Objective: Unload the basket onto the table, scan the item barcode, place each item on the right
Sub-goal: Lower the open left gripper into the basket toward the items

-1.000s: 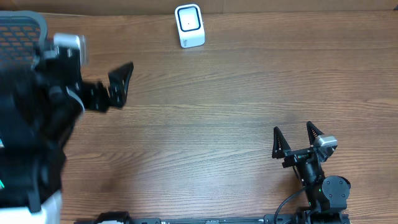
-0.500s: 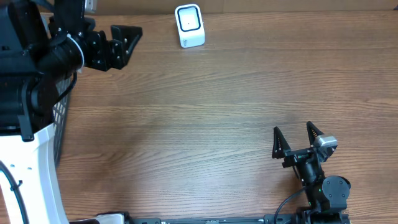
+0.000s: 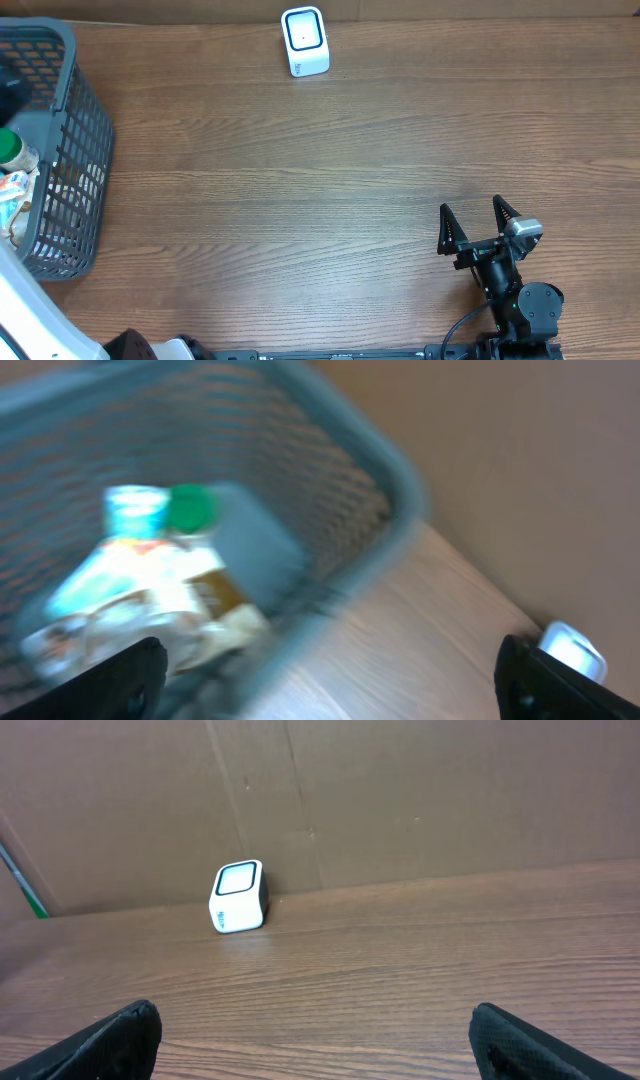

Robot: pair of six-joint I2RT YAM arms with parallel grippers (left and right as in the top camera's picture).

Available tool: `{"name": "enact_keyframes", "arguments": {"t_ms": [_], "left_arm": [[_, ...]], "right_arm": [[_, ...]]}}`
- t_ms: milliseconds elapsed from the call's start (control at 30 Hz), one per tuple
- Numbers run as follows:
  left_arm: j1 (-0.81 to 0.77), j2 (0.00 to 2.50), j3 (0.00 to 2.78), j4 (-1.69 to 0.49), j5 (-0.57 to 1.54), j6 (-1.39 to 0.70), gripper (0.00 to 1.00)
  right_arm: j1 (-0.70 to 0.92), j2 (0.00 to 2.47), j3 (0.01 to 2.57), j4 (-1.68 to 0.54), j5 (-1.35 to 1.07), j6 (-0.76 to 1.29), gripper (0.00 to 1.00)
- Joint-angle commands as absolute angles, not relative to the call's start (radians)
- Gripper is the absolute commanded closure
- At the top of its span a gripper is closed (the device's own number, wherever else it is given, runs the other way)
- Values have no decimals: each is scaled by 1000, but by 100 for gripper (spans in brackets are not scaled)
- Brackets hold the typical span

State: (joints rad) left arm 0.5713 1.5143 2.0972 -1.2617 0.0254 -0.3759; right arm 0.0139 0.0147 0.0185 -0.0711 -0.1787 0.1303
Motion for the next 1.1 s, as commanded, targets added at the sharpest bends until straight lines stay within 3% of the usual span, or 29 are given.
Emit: {"name": "enact_keyframes", "arguments": {"t_ms": [0, 200, 433, 600, 1067], "left_arm": [[656, 1544, 2089, -1273, -64, -430, 7], [689, 1615, 1986, -1253, -140, -434, 7], [689, 1783, 1925, -1223, -227, -379, 23], [687, 1872, 1903, -1198, -228, -336, 26], [688, 1877, 1596, -749, -247, -105, 45]], "right_arm": [[11, 3, 8, -65, -174, 126, 0], [11, 3, 8, -65, -174, 126, 0], [11, 3, 8, -65, -174, 126, 0], [11, 3, 8, -65, -174, 126, 0], [11, 3, 8, -65, -174, 126, 0]]}}
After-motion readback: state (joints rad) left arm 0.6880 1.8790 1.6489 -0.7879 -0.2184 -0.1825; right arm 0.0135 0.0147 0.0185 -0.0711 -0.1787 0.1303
